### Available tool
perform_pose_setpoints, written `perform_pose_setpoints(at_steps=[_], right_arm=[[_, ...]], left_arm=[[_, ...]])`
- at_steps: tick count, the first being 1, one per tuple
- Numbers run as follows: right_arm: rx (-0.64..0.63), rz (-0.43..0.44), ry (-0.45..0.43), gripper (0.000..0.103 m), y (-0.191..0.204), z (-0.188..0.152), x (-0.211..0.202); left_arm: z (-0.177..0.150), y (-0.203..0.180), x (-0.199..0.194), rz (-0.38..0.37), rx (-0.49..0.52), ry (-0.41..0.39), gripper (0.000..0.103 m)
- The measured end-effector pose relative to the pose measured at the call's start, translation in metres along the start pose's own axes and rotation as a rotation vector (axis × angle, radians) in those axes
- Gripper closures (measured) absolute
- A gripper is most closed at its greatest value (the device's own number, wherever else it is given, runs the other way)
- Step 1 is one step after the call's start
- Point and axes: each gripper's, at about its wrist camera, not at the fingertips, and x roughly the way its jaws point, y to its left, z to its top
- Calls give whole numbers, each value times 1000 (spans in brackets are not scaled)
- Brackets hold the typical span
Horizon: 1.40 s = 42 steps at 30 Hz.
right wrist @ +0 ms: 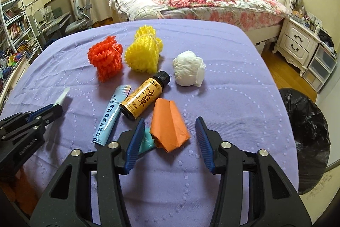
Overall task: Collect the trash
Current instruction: 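Grasp the white toothpaste tube with the left gripper while the right gripper grasps the orange paper, then carry the white tube and orange paper over the bin and open both grippers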
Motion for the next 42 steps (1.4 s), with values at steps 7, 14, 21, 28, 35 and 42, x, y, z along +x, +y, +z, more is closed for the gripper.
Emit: perform_pose_setpoints(at_steps=[7,14,21,28,35,42], right_arm=[[5,0,9,73,-2,-3,3],[8,-11,-5,86,-5,-3,-3],[33,-11,-12,87,-18,-9,-10],[60,-31,-33,87,-32,-17,-23],[83,-83,-73,87,-53,-23,-42],[129,-146,-118,87,-86,-26,-62]], left_arm=[[-4,11,1,-23,-45,10,85],[-7,16,-7,-36,-69,-7,85],[-9,19,-9,-36,-82,-9,85],[-9,9,-19,-57,-73,-35,85],[-6,-23,-34,-107,-36,-75,85],[-3,-66,-41,-168,38,-93,85]])
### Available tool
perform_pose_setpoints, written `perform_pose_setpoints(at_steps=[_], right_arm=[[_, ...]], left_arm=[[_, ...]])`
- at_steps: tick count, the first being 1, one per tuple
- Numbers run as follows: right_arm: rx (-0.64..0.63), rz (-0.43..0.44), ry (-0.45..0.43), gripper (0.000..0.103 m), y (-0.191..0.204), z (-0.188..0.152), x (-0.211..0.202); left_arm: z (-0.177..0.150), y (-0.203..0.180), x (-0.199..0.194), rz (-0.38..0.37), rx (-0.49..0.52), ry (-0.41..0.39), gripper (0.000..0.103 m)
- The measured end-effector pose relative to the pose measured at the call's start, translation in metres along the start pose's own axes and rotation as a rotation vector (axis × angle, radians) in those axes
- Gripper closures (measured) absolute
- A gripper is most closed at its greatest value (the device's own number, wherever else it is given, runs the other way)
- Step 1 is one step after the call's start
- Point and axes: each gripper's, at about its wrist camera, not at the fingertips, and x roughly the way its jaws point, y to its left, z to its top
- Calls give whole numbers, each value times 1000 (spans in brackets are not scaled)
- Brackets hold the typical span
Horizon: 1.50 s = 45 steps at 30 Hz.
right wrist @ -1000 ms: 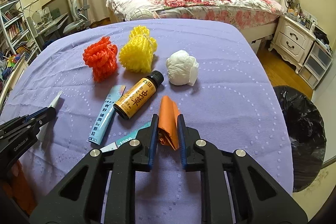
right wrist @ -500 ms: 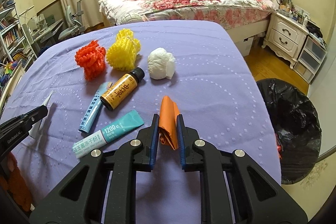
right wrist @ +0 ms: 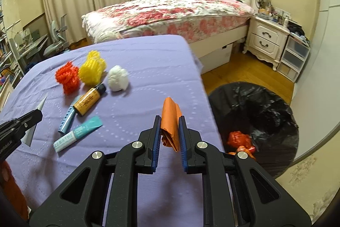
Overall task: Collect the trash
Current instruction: 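Carry the white tube and orange paper over the bin and open both grippers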
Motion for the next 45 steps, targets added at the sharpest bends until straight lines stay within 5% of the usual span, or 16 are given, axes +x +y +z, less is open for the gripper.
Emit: perform_pose_setpoints(at_steps=[25,45], right_arm=[[173,-168,-33,87,-126,-9,-10],[268,-183,-11,87,-169,-4,13]], left_arm=[[19,-189,64,-189,269,22,85],[29,-244,105,-179,369,24,85]])
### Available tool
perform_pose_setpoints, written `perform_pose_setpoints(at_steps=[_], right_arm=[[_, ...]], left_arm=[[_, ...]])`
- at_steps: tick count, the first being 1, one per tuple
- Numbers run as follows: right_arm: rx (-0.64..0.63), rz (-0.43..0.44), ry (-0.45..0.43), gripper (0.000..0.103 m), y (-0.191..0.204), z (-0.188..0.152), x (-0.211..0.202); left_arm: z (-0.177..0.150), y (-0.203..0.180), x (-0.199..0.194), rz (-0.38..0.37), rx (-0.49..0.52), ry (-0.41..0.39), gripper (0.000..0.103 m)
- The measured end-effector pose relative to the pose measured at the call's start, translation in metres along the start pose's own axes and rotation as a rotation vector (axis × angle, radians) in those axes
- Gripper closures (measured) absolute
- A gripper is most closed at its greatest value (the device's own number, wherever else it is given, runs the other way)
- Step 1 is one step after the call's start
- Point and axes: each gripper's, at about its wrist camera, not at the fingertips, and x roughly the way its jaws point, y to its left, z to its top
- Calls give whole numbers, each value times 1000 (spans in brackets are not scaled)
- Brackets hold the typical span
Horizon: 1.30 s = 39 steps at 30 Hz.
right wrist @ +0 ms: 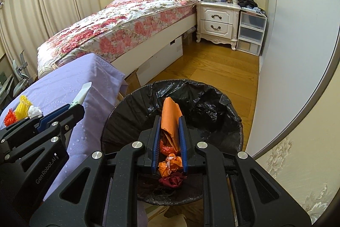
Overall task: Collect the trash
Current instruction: 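Carry the white tube and orange paper over the bin and open both grippers, then move both tools back over the table and grasp the teal tube with the right gripper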
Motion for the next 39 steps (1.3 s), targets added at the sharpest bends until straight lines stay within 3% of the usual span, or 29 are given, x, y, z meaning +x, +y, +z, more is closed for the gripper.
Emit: perform_pose_setpoints(at_steps=[5,7,9,10,14,18,25,39], right_arm=[[13,-6,8,86,-5,1,4],[26,-12,3,85,-7,0,5],[34,-15,5,78,-9,0,6],[38,-18,2,73,-10,-1,6],[47,-30,-5,71,-13,-2,5],[55,-37,-7,66,-14,-4,3],[53,-25,-10,56,-7,-9,-6],[-27,67,39,54,50,-40,-20]], left_arm=[[0,-5,5,5,24,4,84],[0,-4,7,8,23,8,77],[0,-4,6,14,18,4,55],[0,-3,4,16,13,-3,54],[-1,1,2,30,9,-11,39],[-1,7,-5,34,-11,-16,33],[-11,27,-27,69,-38,-23,31],[-62,106,-80,183,-146,4,31]])
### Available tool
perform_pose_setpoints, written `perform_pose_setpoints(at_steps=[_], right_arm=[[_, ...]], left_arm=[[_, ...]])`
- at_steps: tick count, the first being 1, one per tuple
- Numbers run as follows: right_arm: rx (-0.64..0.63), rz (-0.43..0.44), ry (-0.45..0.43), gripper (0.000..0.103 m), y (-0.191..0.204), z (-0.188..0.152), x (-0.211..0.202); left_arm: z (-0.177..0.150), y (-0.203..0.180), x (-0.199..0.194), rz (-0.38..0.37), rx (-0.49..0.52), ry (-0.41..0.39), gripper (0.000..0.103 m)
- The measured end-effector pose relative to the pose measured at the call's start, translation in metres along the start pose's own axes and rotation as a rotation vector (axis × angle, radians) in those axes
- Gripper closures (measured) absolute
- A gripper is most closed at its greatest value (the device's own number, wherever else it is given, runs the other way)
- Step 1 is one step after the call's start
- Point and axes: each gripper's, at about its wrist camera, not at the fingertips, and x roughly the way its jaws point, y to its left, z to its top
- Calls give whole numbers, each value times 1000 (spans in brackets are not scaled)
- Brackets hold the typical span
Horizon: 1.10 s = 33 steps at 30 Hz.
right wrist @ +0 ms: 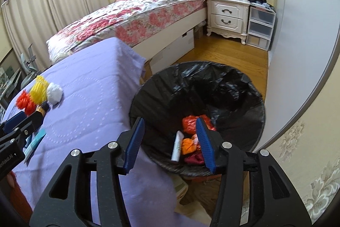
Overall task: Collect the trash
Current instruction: 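Move both tools back over the table and grasp the teal tube with the right gripper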
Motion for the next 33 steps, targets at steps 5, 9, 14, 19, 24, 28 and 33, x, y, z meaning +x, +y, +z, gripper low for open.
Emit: perform_pose_setpoints(at_steps=[5,9,14,19,24,28,33], right_arm=[[-54,52,17,54,36,-8,-3],[-105,86,32,53,67,-15,-5],[-180,133,57,53,110,-25,-6],[-232,182,80,45,147,-31,-8],[-288,214,83,45,182,-35,-10],[-318,228,95,45,203,-38,-9],[-347,231,112,43,225,-43,-4]], left_arm=[[-13,44,-14,60,-65,8,31],[-22,77,-22,107,-105,13,30],[-37,110,-31,166,-142,17,30],[-51,143,-38,199,-199,26,30],[-62,174,-46,221,-239,25,30],[-70,195,-51,239,-277,24,29],[-79,212,-52,246,-316,31,29]])
